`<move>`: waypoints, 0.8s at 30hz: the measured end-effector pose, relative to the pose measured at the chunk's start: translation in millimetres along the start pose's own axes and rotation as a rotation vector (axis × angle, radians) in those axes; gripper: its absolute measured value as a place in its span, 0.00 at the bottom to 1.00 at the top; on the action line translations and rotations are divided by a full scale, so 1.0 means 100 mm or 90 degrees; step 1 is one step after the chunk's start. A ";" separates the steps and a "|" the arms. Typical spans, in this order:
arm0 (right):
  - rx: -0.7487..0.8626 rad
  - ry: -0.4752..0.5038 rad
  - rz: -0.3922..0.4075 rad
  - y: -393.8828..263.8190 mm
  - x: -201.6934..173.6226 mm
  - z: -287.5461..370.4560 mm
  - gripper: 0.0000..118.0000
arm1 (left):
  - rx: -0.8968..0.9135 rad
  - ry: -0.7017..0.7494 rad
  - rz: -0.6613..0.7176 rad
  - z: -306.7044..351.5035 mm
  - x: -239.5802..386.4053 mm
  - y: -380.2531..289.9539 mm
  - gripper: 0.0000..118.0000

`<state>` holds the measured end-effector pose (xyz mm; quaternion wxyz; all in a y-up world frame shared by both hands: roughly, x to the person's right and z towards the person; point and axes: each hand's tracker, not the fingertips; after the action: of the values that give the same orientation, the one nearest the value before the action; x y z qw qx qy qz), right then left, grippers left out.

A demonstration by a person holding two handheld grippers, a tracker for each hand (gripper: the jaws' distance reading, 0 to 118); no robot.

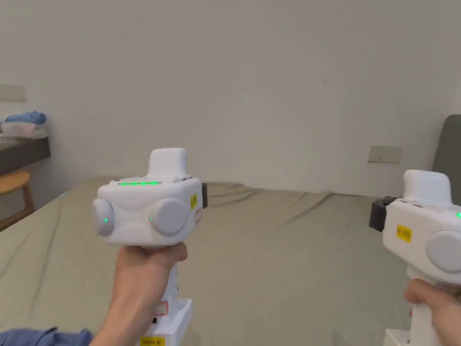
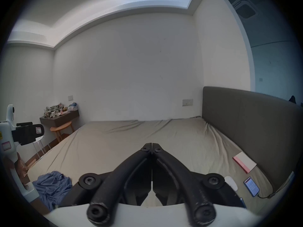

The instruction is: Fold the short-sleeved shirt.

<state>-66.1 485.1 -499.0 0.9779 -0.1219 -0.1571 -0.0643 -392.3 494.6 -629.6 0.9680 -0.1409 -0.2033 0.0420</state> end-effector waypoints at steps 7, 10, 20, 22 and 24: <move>-0.220 0.064 -0.025 -1.58 -0.14 -0.23 0.00 | -0.267 0.146 -0.039 0.06 -1.42 -1.45 0.00; -0.309 0.103 0.002 -2.14 -0.33 -0.27 0.00 | -0.363 0.235 0.002 0.31 -2.19 -1.94 0.00; -0.431 0.145 0.056 -2.81 -0.82 -0.27 0.00 | -0.513 0.258 0.085 0.44 -3.02 -2.72 0.97; -0.442 0.144 0.062 -2.86 -0.87 -0.27 0.00 | -0.528 0.223 0.084 0.33 -3.14 -2.99 0.95; -0.455 0.145 0.056 -2.89 -0.90 -0.29 0.00 | -0.538 0.229 0.077 0.19 -3.20 -3.31 0.95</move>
<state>-190.0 207.8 -491.7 0.8868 -0.4539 -0.0094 -0.0862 -684.3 138.6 -638.6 0.8415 -0.5396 -0.0227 -0.0133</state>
